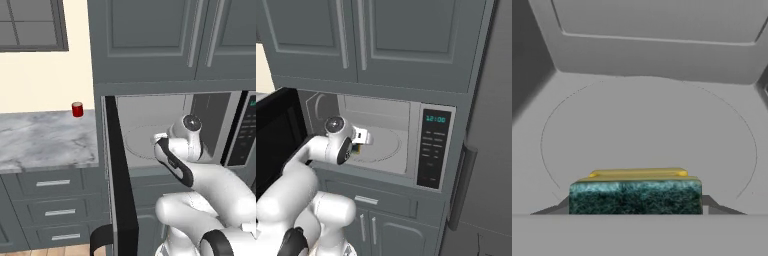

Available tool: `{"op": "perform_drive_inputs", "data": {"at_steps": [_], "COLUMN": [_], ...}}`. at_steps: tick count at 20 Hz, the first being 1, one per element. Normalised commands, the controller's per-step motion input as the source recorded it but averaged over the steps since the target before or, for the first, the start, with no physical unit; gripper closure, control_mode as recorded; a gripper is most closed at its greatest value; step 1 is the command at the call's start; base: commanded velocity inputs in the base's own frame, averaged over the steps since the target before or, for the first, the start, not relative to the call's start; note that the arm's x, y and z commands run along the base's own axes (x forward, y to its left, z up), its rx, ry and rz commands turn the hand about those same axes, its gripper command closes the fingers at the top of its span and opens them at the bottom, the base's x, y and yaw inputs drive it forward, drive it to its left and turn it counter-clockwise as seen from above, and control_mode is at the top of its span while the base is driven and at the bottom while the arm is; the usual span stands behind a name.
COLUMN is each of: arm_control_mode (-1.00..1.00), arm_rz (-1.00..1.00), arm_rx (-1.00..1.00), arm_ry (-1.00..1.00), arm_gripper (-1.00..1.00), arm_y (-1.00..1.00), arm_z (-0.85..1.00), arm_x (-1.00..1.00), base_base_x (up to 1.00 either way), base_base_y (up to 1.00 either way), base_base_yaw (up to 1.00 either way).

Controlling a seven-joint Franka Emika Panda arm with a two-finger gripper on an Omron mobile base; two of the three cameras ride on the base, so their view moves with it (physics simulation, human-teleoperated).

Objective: Place the sponge inside the microwave to prepare for sanitizing.

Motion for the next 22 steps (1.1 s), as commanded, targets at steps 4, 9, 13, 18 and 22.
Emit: {"op": "perform_drive_inputs", "data": {"at_steps": [4,9,13,18,22], "arm_control_mode": [-1.00,-1.00,-1.00,-1.00,-1.00], "arm_rz": [0.00,0.00,0.00,0.00,0.01], "arm_rx": [-0.02,-0.01,-0.01,0.00,0.00], "arm_ry": [0.00,0.00,0.00,0.00,0.00], "arm_gripper": [1.00,1.00,1.00,1.00,1.00], "arm_y": [0.00,0.00,-0.05,-0.07,-0.12], "arm_z": [-0.27,-0.33,-0.27,-0.19,-0.13], "arm_x": [0.44,0.38,0.35,0.27,0.28], "base_base_x": [0.00,0.00,0.00,0.00,0.00], "base_base_y": [0.00,0.00,0.00,0.00,0.00], "base_base_yaw": [0.00,0.00,0.00,0.00,0.00]}}
